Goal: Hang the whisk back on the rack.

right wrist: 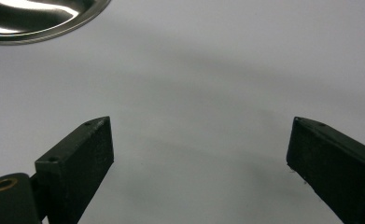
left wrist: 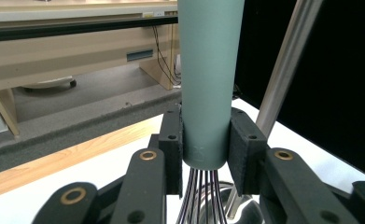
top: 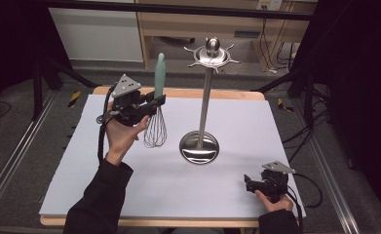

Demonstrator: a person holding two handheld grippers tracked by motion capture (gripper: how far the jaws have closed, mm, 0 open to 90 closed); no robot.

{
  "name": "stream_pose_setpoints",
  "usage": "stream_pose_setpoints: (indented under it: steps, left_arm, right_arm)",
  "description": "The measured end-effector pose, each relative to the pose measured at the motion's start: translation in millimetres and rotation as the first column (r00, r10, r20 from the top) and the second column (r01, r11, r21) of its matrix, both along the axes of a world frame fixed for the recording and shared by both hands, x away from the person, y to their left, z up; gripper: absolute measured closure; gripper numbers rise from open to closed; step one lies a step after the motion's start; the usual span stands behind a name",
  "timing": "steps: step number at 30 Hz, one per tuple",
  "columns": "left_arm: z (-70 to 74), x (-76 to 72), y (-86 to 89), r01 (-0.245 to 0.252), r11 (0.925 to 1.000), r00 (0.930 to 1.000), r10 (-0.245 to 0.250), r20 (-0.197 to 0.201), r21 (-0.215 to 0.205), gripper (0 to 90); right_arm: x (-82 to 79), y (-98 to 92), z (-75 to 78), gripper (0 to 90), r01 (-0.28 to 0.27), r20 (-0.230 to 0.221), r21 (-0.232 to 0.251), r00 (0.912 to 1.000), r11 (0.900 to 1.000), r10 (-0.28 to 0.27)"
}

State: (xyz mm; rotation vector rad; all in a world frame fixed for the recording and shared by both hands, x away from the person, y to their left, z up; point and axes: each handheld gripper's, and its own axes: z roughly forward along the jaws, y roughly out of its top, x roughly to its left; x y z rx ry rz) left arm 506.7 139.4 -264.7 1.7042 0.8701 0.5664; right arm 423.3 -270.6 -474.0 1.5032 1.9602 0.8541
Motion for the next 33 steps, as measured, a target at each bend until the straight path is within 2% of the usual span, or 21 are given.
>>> stream_pose_setpoints:
  steps: [6, 21, 33]
  left_arm:
    - [0.9, 10.3, -3.8, 0.002, 0.9998, 1.0000, -0.002, -0.005, 0.017, 68.9]
    - [6.5, 30.5, -6.7, 0.008, 1.0000, 0.9998, -0.008, -0.016, -0.003, 68.9]
    - [11.7, 44.3, -20.4, 0.032, 0.9991, 0.9994, -0.032, -0.013, 0.029, 68.9]
  right_arm:
    - [0.1, 0.3, -0.2, 7.7, -0.002, -0.001, 0.002, 1.0000, 1.000, 0.002]
    - [-0.1, 0.4, -0.2, 7.7, -0.003, -0.002, 0.004, 1.0000, 1.000, 0.003]
    - [0.0, 0.5, -0.1, 7.7, -0.004, -0.002, 0.004, 1.0000, 1.000, 0.004]
